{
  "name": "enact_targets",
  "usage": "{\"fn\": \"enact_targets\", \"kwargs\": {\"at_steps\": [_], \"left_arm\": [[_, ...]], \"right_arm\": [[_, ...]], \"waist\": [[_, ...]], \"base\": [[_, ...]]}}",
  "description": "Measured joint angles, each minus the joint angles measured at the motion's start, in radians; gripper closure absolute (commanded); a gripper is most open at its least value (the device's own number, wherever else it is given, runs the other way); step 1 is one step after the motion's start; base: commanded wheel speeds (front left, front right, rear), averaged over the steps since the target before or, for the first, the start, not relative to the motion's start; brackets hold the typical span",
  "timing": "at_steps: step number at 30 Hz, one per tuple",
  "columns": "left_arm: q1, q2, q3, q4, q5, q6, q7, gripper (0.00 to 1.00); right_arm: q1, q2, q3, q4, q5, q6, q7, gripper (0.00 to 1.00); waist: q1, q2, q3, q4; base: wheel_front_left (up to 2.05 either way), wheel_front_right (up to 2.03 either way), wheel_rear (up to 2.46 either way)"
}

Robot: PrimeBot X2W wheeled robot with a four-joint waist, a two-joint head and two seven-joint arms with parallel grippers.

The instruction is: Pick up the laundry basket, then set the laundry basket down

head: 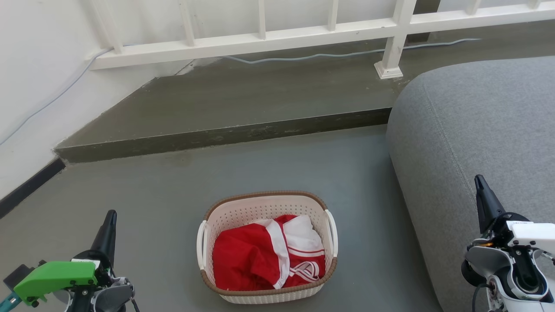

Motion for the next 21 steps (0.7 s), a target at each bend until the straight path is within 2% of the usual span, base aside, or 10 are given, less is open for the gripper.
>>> {"fn": "enact_targets", "kwargs": {"at_steps": [21], "left_arm": [[0.0,0.0,0.0,-0.002,0.0,0.0,0.0,1.0]], "right_arm": [[0.0,0.0,-0.001,-0.001,0.0,0.0,0.0,1.0]], "waist": [[0.0,0.0,0.0,0.0]], "base": [[0.0,0.0,0.0]]}}
